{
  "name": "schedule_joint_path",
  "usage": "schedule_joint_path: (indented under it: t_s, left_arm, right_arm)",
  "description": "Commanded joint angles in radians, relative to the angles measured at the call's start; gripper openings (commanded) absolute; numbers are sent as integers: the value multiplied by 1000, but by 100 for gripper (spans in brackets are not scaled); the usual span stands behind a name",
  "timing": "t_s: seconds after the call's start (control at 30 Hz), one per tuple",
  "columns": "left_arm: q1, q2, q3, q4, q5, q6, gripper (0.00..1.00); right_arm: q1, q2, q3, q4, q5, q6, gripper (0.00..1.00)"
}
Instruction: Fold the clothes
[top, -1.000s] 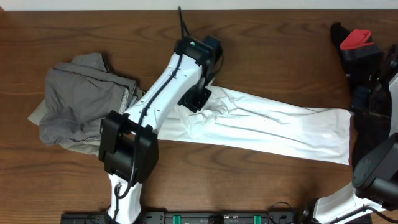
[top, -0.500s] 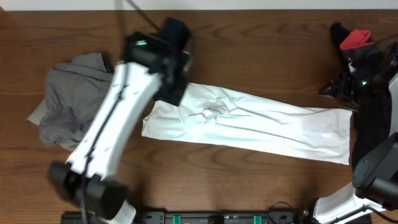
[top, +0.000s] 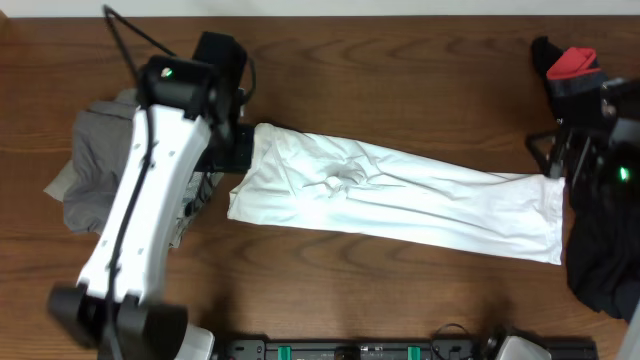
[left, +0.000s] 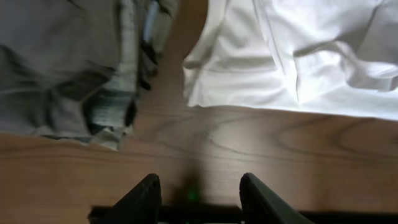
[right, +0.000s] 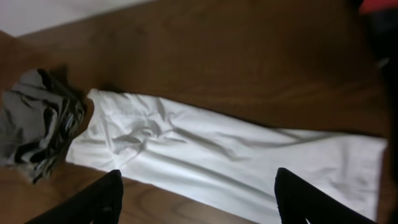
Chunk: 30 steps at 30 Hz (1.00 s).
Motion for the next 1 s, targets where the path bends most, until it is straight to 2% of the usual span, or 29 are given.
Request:
schedule_joint_path:
  t_s: [0.0, 0.07, 0.23, 0.37, 0.47, 0.9, 0.97]
  left_arm:
    - [0, -156, -18, 20, -74, -23, 45]
    - [0, -226, -81, 87, -42, -41, 55]
    - [0, -319, -377, 334, 159, -83, 65]
    - [0, -286, -605, 570, 336, -124, 65]
    - [-8, -232, -709, 729, 387, -164, 65]
    - [-134, 67, -737, 894, 386, -206, 64]
    - [-154, 88, -737, 916, 386, -206, 60]
  right_arm:
    - [34, -85, 1, -13, 120, 75, 79]
    - [44, -127, 1, -27, 194, 128, 82]
    - [45, -146, 0, -60, 245, 191, 85]
    - [45, -109, -1, -60, 245, 207, 85]
    - [45, -66, -1, -61, 245, 224, 84]
    - [45, 65, -1, -88, 242, 229, 78]
    - [45, 65, -1, -91, 242, 229, 78]
